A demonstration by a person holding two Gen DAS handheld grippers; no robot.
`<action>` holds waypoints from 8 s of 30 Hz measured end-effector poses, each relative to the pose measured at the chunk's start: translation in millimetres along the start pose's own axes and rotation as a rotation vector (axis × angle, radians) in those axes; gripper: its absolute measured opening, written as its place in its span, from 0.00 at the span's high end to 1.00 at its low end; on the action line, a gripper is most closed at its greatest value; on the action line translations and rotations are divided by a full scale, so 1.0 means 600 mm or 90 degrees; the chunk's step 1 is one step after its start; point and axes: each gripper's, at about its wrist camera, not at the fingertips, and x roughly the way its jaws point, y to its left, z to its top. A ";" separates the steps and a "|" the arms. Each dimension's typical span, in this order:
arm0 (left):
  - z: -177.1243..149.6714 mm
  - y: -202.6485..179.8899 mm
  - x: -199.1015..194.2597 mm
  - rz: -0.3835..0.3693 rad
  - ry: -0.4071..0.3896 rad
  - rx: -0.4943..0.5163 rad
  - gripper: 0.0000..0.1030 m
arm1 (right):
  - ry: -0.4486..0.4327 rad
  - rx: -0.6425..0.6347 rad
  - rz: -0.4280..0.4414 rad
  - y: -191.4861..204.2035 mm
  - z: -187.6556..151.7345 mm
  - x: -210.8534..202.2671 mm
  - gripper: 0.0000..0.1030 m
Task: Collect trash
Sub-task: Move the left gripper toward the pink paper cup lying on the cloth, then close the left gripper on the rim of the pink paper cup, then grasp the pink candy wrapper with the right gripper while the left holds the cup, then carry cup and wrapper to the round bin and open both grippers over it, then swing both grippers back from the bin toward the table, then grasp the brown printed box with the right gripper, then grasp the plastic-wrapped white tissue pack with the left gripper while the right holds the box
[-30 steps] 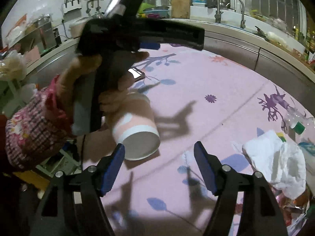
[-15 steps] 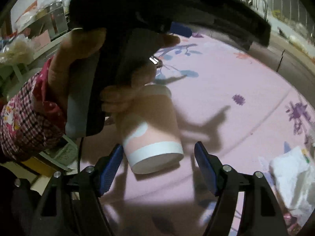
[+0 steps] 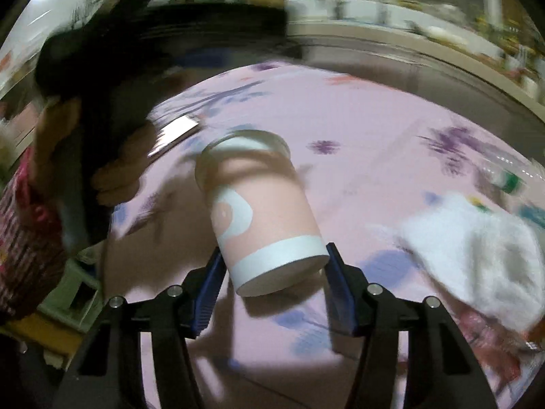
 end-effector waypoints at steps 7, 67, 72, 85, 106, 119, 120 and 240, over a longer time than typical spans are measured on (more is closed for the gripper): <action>-0.018 -0.044 0.002 0.034 0.032 0.021 0.05 | -0.012 0.117 -0.117 -0.076 -0.035 -0.053 0.45; -0.145 -0.196 -0.056 -0.359 0.172 0.111 0.56 | -0.102 0.262 -0.136 -0.168 -0.177 -0.185 0.41; -0.158 -0.179 -0.070 -0.352 0.184 0.089 0.60 | -0.083 0.259 -0.123 -0.186 -0.166 -0.155 0.42; -0.155 -0.178 -0.099 -0.375 0.201 0.060 0.99 | -0.079 0.215 -0.079 -0.153 -0.164 -0.163 0.93; -0.013 -0.776 -0.109 -0.591 0.157 0.401 0.98 | -0.299 0.543 -0.311 -0.482 -0.376 -0.499 0.93; -0.063 -1.132 0.106 -0.584 0.323 0.406 0.85 | -0.209 0.707 -0.363 -0.734 -0.509 -0.504 0.82; -0.069 -1.141 0.122 -0.583 0.345 0.390 0.66 | -0.204 0.710 -0.359 -0.743 -0.511 -0.497 0.78; 0.023 -0.244 0.077 -0.306 0.147 -0.017 0.70 | -0.051 0.286 -0.299 -0.368 0.064 -0.092 0.45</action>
